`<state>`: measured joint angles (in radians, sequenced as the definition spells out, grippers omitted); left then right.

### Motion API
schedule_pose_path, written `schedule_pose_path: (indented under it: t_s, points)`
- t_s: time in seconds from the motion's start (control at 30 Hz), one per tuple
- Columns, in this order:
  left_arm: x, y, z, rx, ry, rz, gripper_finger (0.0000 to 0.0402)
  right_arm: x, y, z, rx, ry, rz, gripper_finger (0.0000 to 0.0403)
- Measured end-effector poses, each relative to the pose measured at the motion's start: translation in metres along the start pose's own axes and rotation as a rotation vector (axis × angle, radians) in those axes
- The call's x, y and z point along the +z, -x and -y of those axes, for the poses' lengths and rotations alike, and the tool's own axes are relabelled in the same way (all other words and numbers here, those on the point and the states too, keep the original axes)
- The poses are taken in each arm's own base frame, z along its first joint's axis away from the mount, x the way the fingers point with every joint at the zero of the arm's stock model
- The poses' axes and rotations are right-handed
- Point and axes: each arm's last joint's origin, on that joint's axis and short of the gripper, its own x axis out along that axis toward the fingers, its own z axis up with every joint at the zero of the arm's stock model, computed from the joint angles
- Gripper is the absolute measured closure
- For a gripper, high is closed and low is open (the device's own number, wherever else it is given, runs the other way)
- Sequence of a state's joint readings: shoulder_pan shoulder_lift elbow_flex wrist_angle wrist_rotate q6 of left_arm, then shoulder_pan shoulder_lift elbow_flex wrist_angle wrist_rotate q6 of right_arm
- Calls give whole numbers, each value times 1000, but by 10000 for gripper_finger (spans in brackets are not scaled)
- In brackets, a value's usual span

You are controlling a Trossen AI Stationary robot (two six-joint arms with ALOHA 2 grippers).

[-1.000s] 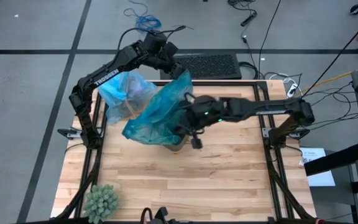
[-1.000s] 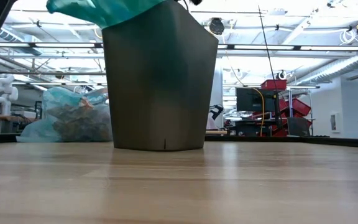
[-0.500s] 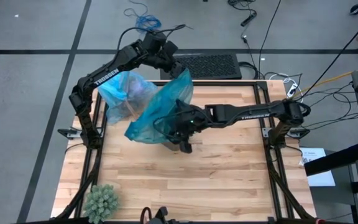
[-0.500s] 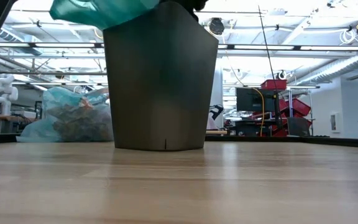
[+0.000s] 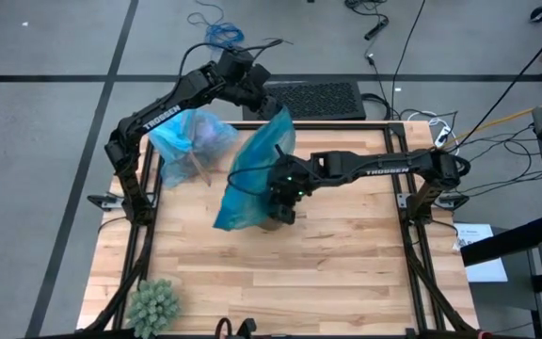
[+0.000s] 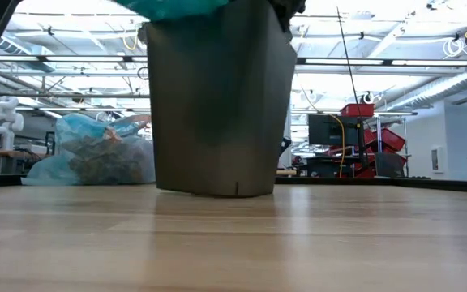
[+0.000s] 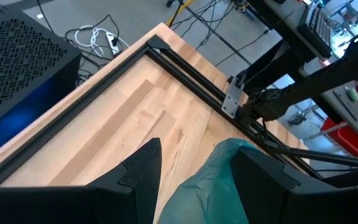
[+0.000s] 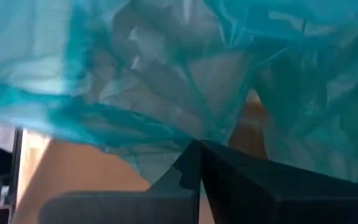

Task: Place trash/remove bag and relplace
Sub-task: Insert the blue trash bag into the black trash bin

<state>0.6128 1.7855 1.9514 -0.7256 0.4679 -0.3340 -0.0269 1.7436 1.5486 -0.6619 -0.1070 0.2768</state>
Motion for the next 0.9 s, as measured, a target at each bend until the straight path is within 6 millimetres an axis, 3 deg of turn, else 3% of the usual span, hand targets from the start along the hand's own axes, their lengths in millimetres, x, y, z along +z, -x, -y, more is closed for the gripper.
schedule_pose_path:
  t_s: [0.23,0.47,0.7,0.9]
  points:
    - [-1,-1,2,-6,-2,-3,219,-7,11,-3,-38,-25,-142,403]
    - [-1,6,6,-17,-4,-3,219,9,35,-10,-31,-2,-118,403]
    - [2,25,17,-24,-25,37,219,13,48,-12,-37,-4,-136,403]
    - [-4,20,17,-10,-32,-12,219,13,55,-12,-37,-4,-134,403]
